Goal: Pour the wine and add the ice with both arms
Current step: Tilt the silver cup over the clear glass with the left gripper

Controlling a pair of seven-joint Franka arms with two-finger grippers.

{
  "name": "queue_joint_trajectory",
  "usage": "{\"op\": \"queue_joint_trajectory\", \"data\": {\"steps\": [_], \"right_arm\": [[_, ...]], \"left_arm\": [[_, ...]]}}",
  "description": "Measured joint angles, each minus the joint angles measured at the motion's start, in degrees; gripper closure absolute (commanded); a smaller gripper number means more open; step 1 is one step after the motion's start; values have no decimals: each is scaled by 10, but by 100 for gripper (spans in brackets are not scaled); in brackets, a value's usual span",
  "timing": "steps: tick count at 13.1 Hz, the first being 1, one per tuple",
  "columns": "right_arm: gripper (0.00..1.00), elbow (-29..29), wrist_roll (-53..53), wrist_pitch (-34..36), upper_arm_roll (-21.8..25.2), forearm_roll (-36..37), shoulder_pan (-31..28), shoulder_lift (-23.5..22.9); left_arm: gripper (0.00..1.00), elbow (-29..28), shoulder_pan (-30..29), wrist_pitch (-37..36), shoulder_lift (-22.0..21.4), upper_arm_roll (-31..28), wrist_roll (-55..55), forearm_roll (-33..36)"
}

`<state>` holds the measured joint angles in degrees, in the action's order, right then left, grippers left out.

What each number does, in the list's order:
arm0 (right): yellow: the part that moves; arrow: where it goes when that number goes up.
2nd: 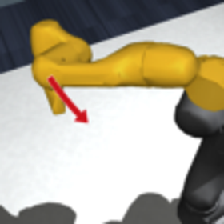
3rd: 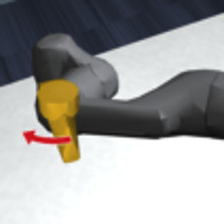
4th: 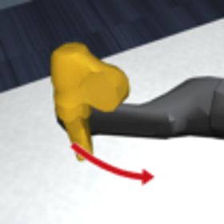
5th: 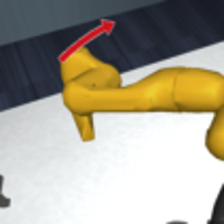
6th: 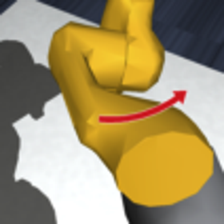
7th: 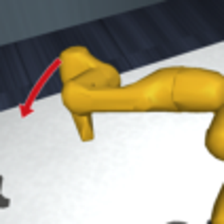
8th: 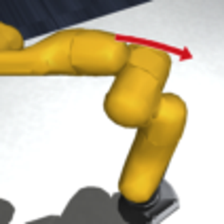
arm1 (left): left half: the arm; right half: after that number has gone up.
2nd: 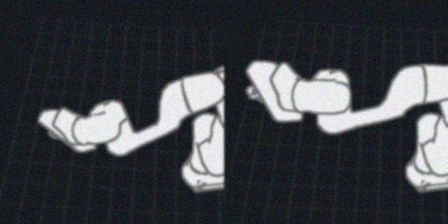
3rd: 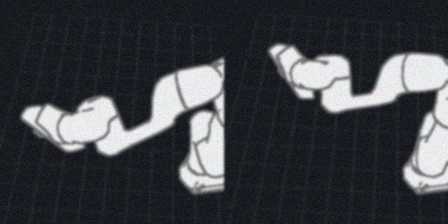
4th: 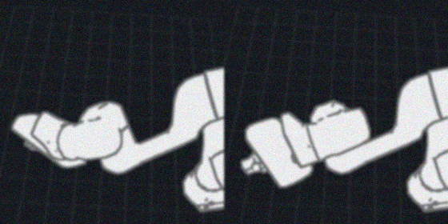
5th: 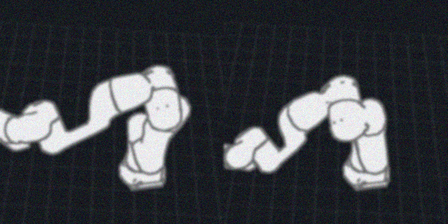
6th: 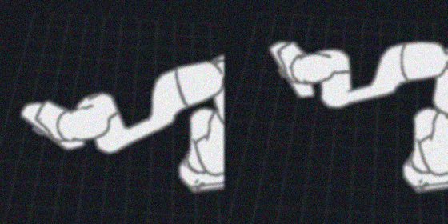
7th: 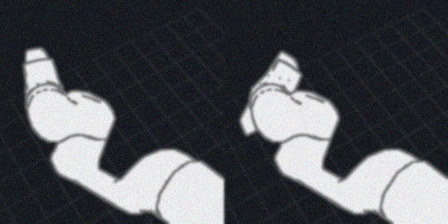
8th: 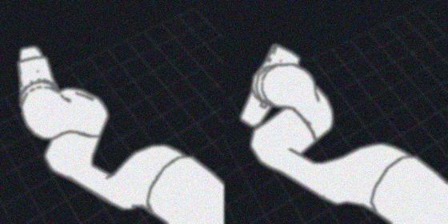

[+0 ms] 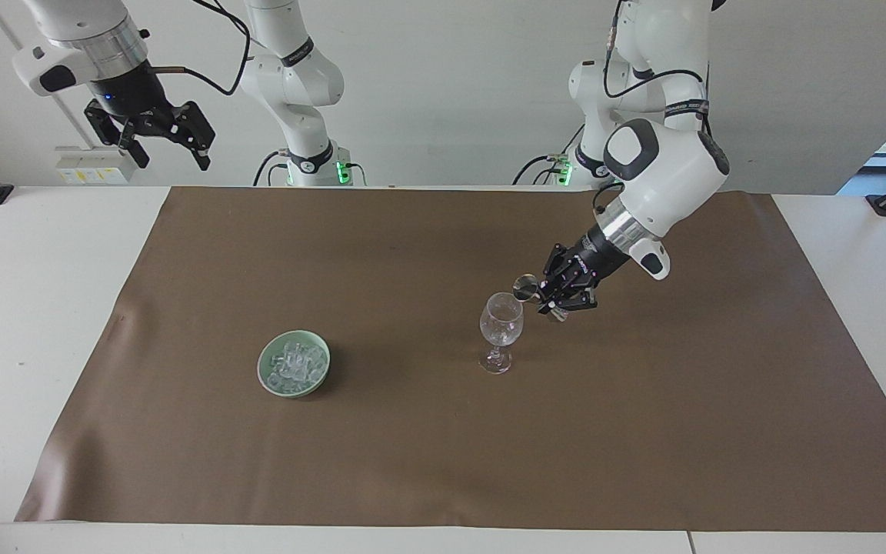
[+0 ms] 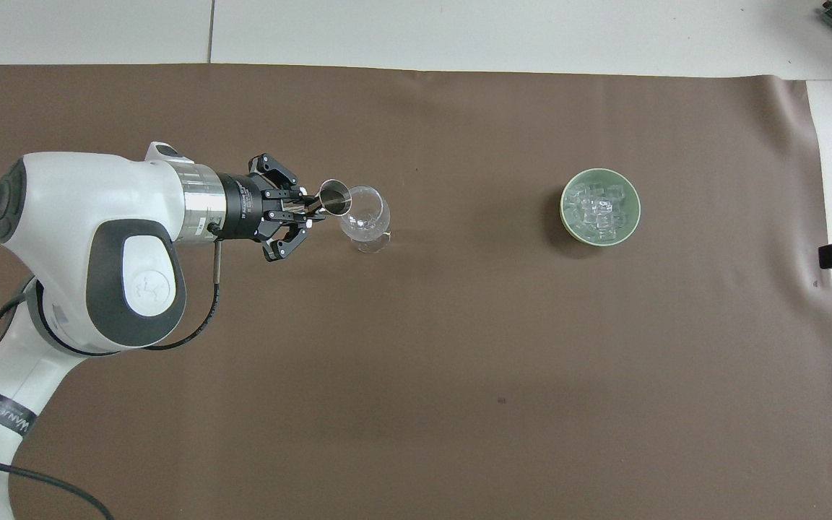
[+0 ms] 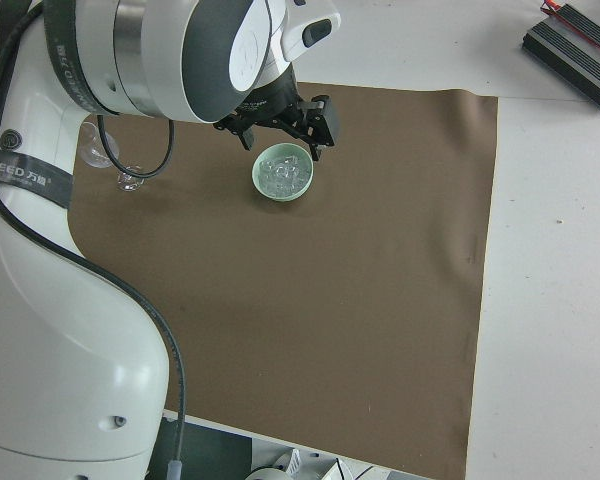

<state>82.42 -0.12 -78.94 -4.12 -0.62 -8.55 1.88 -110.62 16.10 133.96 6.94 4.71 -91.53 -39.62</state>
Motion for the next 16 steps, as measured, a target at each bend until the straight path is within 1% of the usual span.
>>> {"op": "queue_joint_trajectory", "data": {"steps": [16], "right_arm": [[0, 0, 0, 0, 0, 0, 0, 0]], "left_arm": [[100, 11, 24, 17, 0, 1, -71, 115]]}}
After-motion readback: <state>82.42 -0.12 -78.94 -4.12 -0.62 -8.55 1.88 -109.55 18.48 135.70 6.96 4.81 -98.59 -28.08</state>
